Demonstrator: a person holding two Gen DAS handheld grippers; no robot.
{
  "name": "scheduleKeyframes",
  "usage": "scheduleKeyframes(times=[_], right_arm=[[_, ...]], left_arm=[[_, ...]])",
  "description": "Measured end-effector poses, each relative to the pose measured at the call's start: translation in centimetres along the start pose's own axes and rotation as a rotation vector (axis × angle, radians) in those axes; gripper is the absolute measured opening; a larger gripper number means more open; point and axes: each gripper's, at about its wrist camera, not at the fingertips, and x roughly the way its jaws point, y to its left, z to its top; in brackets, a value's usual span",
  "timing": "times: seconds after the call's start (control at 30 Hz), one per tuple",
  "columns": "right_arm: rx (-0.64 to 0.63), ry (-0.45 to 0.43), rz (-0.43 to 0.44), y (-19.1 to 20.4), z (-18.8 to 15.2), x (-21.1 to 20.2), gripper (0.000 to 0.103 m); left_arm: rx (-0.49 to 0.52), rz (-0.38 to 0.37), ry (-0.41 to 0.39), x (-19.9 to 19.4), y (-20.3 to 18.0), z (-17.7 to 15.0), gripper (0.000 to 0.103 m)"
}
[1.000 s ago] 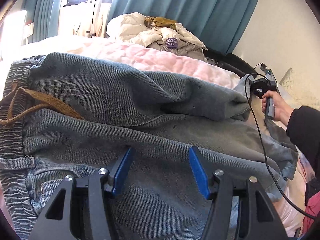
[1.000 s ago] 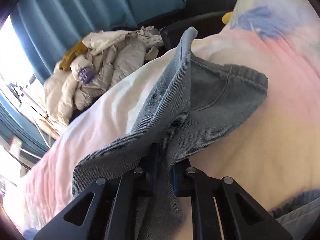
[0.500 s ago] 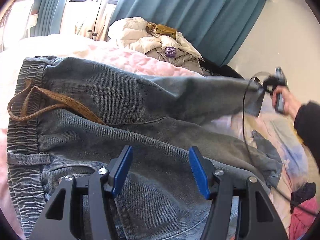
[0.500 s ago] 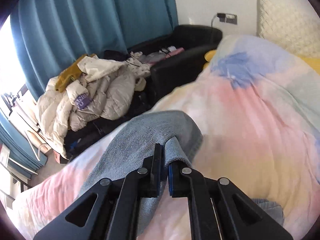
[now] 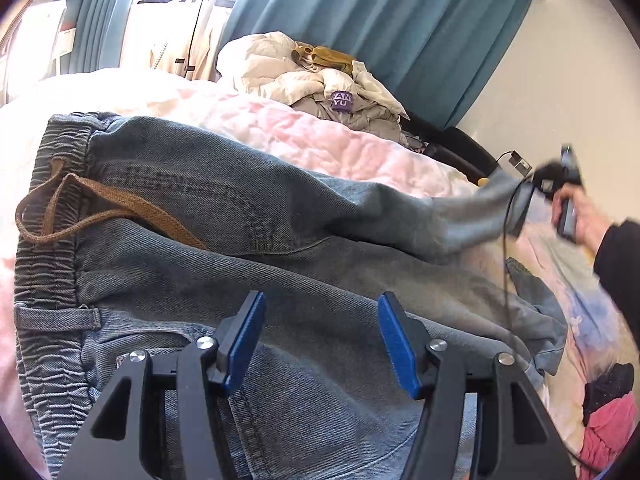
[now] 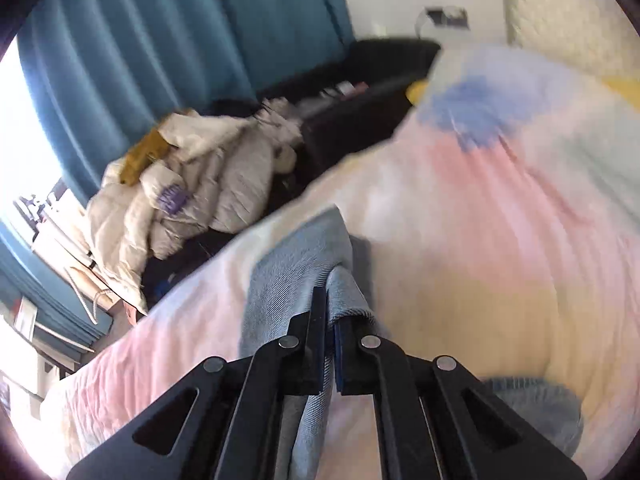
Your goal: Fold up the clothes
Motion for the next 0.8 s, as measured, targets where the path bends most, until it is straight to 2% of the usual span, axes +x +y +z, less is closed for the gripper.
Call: scheduleKeyframes(times=[0.07,0.17,0.27,0.37,0.47,0.53,0.63,0.73,0.8], right_arm=[[-0.066,-0.097,0.055,2.3,1.5,-2.0,0.002],[-0.14,-0.159,0.049,3.1,1.5,-2.7,0.002],[-0.129,-0.099,-0.023,-0.4,-1.1,-0.4,0.002],[-0.04,0.037,-0.096,-6.8,-5.6,3.6,0.002],[0.071,0.133,-0.049,-12.1,-9.2,4.5,0.004],[0.129,0.149,0.002,-14.5,-10.8,3.7,0.007],[0.127,0.137,0.065,-15.5,-11.5,0.5,0.02],[0.087,0.085,0.113,-16.5,-11.4,-3.8,0.033],[0.093,0.068,0.115,-17.9,-11.6,-6.0,0.051]], left_arm=[[0.006,0.005,0.007,0.3,0.0,-0.1,0.06],[0.005,0.007,0.016,0.5,0.1,-0.2,0.06],[0.009,0.004,0.021,0.7,0.0,-0.2,0.06],[0.018,0.001,0.019,0.8,-0.2,-0.1,0.06],[0.021,-0.001,0.018,0.7,-0.4,-0.1,0.06],[0.024,-0.001,0.015,0.6,-0.5,-0.1,0.06],[0.028,-0.004,0.01,0.2,-0.9,-0.3,0.06],[0.039,-0.013,0.003,-0.3,-1.4,-0.6,0.06],[0.052,-0.021,-0.005,-0.8,-1.8,-0.8,0.06]])
